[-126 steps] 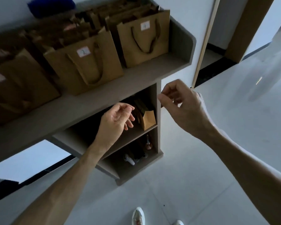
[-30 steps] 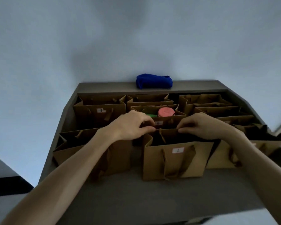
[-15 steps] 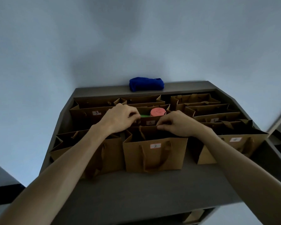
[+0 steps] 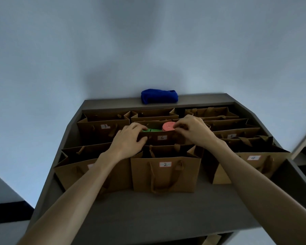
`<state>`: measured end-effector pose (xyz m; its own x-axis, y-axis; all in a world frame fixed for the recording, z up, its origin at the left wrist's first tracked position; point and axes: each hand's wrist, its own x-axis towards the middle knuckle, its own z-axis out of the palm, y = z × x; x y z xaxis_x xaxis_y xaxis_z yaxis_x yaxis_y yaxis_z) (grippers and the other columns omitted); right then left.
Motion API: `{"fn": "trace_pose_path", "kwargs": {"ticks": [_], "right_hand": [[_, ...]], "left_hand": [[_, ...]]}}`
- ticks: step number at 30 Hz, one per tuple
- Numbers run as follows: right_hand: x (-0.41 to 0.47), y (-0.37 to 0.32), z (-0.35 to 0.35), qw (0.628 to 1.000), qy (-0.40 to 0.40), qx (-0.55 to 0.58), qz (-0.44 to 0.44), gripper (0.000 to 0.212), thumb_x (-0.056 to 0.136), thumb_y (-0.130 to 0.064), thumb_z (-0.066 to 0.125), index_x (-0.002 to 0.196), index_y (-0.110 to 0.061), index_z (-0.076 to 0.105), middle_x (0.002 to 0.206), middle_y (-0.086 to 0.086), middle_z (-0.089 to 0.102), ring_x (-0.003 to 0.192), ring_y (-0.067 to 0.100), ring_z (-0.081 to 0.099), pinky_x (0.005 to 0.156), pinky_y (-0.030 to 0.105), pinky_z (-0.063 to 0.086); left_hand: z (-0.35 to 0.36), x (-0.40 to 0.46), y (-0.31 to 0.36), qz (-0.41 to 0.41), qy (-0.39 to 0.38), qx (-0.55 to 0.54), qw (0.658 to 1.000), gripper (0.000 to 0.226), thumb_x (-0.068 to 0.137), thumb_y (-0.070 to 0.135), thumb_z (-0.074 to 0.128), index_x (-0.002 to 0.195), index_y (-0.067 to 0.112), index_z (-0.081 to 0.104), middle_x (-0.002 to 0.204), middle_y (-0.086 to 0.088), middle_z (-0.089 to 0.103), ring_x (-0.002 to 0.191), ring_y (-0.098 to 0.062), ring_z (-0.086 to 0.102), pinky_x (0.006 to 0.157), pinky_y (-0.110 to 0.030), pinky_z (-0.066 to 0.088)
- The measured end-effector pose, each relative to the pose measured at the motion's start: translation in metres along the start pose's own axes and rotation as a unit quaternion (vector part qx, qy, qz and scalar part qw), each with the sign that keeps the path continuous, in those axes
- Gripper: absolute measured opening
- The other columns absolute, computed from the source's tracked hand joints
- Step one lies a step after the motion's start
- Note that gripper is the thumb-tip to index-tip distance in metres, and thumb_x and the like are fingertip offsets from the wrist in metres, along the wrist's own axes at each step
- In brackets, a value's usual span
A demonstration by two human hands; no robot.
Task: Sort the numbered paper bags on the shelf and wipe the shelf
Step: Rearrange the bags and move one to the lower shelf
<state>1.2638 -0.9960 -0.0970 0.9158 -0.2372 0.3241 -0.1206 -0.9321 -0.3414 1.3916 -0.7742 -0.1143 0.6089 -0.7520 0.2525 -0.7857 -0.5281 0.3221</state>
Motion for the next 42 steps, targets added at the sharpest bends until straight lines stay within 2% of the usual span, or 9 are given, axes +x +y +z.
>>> {"fn": "trace_pose_path", "kwargs": {"ticks": [5, 9, 12, 20, 24, 29, 34, 40, 42], "right_hand": [[-0.001, 0.007, -0.001, 0.999, -0.032, -0.031, -0.018, 0.019, 0.092, -0.024, 0.065, 0.11, -0.022, 0.067, 0.11, -0.002, 0.059, 0.101, 0.012, 0.056, 0.082, 0.023, 0.047], [-0.018, 0.006, -0.013, 0.994, -0.073, -0.058, -0.053, 0.013, 0.089, -0.028, 0.068, 0.101, -0.025, 0.067, 0.102, -0.008, 0.062, 0.093, 0.008, 0.059, 0.079, 0.031, 0.056], [-0.029, 0.007, -0.018, 0.989, -0.101, -0.082, -0.072, 0.014, 0.088, -0.033, 0.069, 0.101, -0.028, 0.067, 0.099, -0.013, 0.06, 0.091, 0.003, 0.057, 0.075, 0.026, 0.053], [-0.018, 0.008, -0.015, 0.988, -0.103, -0.088, -0.079, 0.012, 0.089, -0.032, 0.067, 0.1, -0.027, 0.064, 0.096, -0.014, 0.053, 0.092, 0.005, 0.055, 0.071, 0.02, 0.045], [-0.004, 0.011, -0.011, 0.988, -0.091, -0.093, -0.078, 0.024, 0.09, -0.031, 0.065, 0.113, -0.027, 0.06, 0.106, -0.007, 0.057, 0.101, 0.01, 0.054, 0.066, 0.015, 0.034], [0.022, 0.002, -0.006, 0.965, -0.143, -0.187, -0.117, 0.056, 0.093, -0.038, 0.06, 0.143, -0.043, 0.034, 0.126, 0.001, 0.048, 0.11, 0.013, 0.04, 0.081, 0.027, 0.038], [0.042, -0.005, -0.002, 0.951, -0.174, -0.225, -0.12, 0.056, 0.089, -0.044, 0.064, 0.14, -0.043, 0.04, 0.134, 0.003, 0.038, 0.124, 0.022, 0.032, 0.098, 0.036, 0.036], [0.044, 0.014, -0.005, 0.963, -0.163, -0.19, -0.102, 0.058, 0.081, -0.05, 0.071, 0.132, -0.045, 0.045, 0.152, 0.002, 0.016, 0.14, 0.031, 0.013, 0.112, 0.054, 0.026], [0.045, 0.019, -0.002, 0.967, -0.179, -0.155, -0.091, 0.059, 0.08, -0.048, 0.073, 0.132, -0.046, 0.044, 0.152, 0.002, 0.016, 0.139, 0.031, 0.016, 0.112, 0.057, 0.028]], "left_hand": [[0.0, -0.006, 0.001, 0.009, 0.007, -0.006, 1.0, 0.031, 0.097, 0.036, 0.048, 0.125, 0.023, 0.056, 0.14, 0.003, 0.046, 0.122, -0.016, 0.049, 0.098, -0.039, 0.047], [-0.004, -0.015, 0.005, 0.027, 0.029, -0.028, 0.999, 0.026, 0.096, 0.039, 0.051, 0.106, 0.02, 0.065, 0.13, 0.005, 0.047, 0.107, -0.01, 0.053, 0.086, -0.037, 0.053], [-0.004, -0.023, 0.009, 0.044, 0.047, -0.03, 0.997, 0.027, 0.095, 0.041, 0.052, 0.096, 0.021, 0.068, 0.12, 0.008, 0.05, 0.097, -0.006, 0.053, 0.081, -0.035, 0.053], [-0.005, -0.017, 0.008, 0.037, 0.029, -0.035, 0.998, 0.027, 0.096, 0.039, 0.05, 0.104, 0.02, 0.068, 0.125, 0.009, 0.045, 0.097, -0.007, 0.055, 0.076, -0.032, 0.056], [-0.002, -0.006, 0.003, 0.027, 0.016, -0.031, 0.999, 0.026, 0.097, 0.04, 0.048, 0.109, 0.022, 0.063, 0.133, 0.01, 0.041, 0.103, -0.008, 0.055, 0.078, -0.034, 0.057], [0.001, 0.005, -0.003, 0.012, 0.01, -0.02, 1.0, 0.03, 0.097, 0.04, 0.047, 0.118, 0.022, 0.059, 0.138, 0.01, 0.039, 0.105, -0.004, 0.051, 0.078, -0.03, 0.056], [0.003, 0.007, -0.004, 0.01, 0.009, -0.029, 0.999, 0.03, 0.098, 0.038, 0.047, 0.121, 0.022, 0.057, 0.141, 0.01, 0.038, 0.107, 0.001, 0.042, 0.079, -0.021, 0.051], [0.001, 0.008, -0.005, 0.003, 0.008, -0.046, 0.999, 0.036, 0.099, 0.037, 0.046, 0.13, 0.021, 0.052, 0.145, 0.01, 0.036, 0.116, -0.001, 0.042, 0.085, -0.027, 0.052], [0.001, 0.008, -0.005, 0.002, 0.009, -0.05, 0.999, 0.037, 0.098, 0.037, 0.046, 0.131, 0.021, 0.051, 0.145, 0.01, 0.037, 0.12, -0.005, 0.045, 0.087, -0.029, 0.053]]}}
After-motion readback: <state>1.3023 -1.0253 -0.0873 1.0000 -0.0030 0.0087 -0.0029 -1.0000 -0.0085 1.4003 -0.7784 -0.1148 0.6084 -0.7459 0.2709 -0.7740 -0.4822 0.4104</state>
